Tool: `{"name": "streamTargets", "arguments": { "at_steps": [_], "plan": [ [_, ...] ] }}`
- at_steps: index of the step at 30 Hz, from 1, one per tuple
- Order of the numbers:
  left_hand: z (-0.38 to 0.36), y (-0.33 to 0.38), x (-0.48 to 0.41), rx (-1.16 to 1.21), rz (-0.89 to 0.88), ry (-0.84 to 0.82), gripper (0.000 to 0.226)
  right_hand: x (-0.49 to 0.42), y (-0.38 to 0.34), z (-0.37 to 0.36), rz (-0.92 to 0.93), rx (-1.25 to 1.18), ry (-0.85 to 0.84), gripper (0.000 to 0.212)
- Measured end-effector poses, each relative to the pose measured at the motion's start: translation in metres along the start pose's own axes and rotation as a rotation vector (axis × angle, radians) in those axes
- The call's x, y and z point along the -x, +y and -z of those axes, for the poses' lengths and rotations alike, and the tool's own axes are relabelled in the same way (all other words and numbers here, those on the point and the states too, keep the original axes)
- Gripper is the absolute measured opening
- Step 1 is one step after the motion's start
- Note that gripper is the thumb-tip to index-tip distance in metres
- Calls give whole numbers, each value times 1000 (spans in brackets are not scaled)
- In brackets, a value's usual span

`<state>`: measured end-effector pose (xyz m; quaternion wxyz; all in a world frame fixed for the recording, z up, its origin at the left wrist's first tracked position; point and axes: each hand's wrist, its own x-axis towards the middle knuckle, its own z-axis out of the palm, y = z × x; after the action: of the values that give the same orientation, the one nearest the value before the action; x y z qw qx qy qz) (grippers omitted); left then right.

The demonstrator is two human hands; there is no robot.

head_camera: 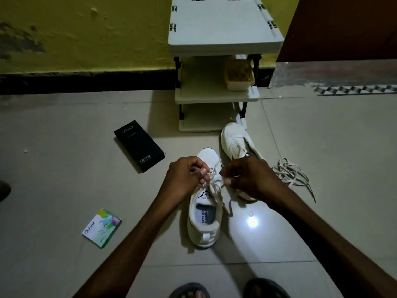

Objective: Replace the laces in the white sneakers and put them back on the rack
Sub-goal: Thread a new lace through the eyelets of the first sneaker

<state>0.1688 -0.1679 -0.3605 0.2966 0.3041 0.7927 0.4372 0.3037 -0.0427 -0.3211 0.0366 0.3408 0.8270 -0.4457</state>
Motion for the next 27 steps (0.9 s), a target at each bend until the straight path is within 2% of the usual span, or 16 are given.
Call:
{"name": "streamTargets", "arguments": {
  "at_steps": [1,3,5,8,13,16,18,21,23,25,27],
  "plan": [
    [0,0,0,2,-1,-2,15,1,-3,0,0,-74,-15,17],
    [-2,2,0,15,5,-2,15,4,-9,3,-134,-343,-149,32],
    [-2,3,0,27,5,-6,15,4,-14,5,-280,-609,-252,32],
    [-4,3,0,35,7,-16,16,5,-15,8,-266,-748,-223,38],
    [-6,9,3,30,2,-21,14,11,-11,6,-97,-671,-65,32],
    [-6,13,5,56,12,-27,13,9,-6,3,-65,-449,58,23],
    [-5,15,6,64,19,-35,15,8,-4,1,-94,-312,128,29],
    [-3,14,7,52,11,-46,18,6,-2,-4,-64,-114,136,34],
    [-2,13,7,33,-4,-56,15,1,1,-8,16,0,205,31],
    [-2,13,7,41,-19,-65,14,-4,1,-11,98,25,246,24],
    [-1,15,7,45,-35,-58,14,-8,1,-15,164,-5,198,24]
  ]
}}
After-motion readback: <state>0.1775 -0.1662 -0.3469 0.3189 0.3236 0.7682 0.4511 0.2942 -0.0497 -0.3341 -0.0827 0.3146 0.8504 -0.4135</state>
